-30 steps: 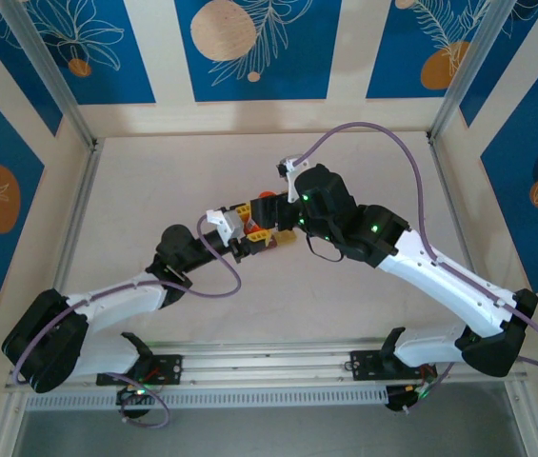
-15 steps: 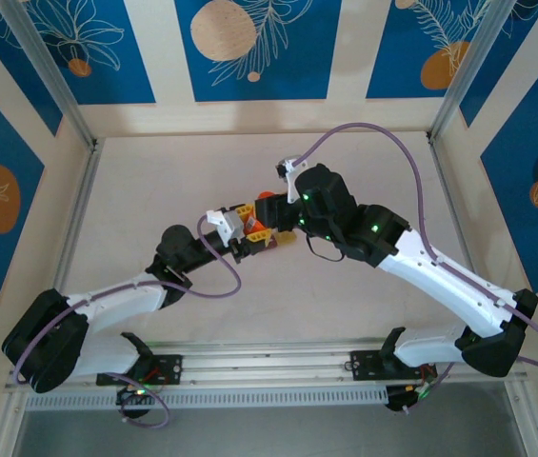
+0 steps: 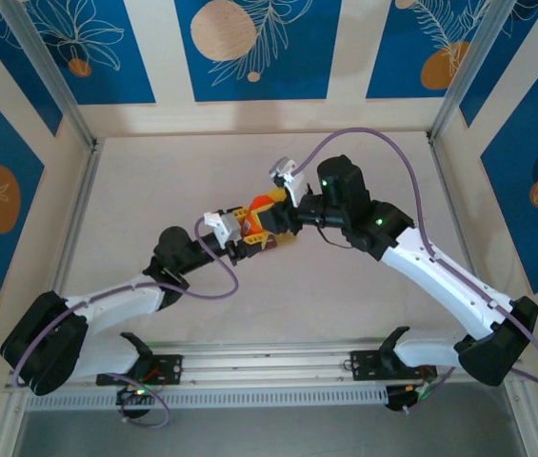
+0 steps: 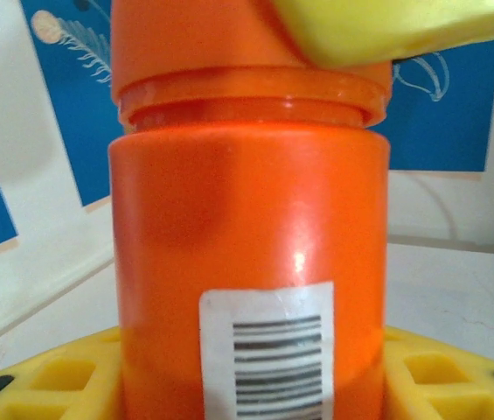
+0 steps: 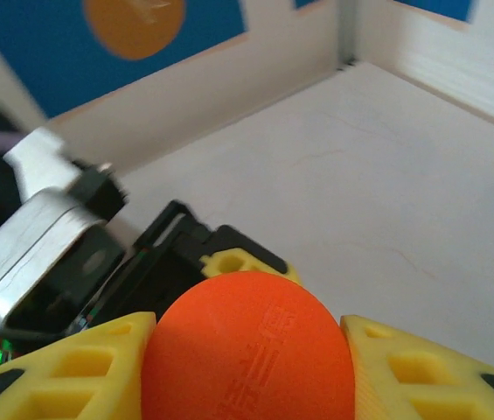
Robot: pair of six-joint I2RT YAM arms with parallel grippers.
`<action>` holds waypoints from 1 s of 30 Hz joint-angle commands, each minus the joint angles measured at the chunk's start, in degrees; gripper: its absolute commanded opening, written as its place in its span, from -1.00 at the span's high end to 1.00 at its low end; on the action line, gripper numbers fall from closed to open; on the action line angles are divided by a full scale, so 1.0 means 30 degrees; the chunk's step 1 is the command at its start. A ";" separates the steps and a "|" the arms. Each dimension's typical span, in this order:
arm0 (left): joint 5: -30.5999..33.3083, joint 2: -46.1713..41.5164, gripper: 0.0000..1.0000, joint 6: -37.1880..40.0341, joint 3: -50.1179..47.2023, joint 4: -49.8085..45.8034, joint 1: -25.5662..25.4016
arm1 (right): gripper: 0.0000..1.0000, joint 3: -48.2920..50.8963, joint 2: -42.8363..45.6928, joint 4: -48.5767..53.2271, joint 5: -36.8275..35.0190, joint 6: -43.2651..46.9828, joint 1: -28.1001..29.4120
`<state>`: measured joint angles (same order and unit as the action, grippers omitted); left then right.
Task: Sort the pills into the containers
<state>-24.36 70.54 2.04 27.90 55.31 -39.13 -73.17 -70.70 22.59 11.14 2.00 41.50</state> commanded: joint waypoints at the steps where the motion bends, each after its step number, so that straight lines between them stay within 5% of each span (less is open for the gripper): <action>1: -0.1585 -0.0262 1.00 -0.0181 0.0616 0.1702 -0.0087 | 0.29 -0.1451 -0.0477 0.3896 0.7638 0.7311 0.0100; 6: -0.3266 -0.0029 1.00 -0.0380 0.0853 0.1851 -0.0135 | 0.29 -0.4634 -0.2175 0.9717 1.0609 1.4121 -0.1234; 14: -0.4440 0.0377 1.00 -0.0795 0.1003 0.2260 -0.0132 | 0.25 -0.9086 -0.4874 1.4921 0.9558 1.7850 -0.1588; 30: -0.4917 0.1168 1.00 -0.1192 0.1138 0.2478 -0.0124 | 0.33 -0.9274 -0.3929 1.3828 1.0556 1.9111 -0.2428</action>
<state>-38.15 73.01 -0.12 30.02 61.58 -39.29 -100.40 -84.79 62.78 37.87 56.45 34.41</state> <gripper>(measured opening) 0.513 0.453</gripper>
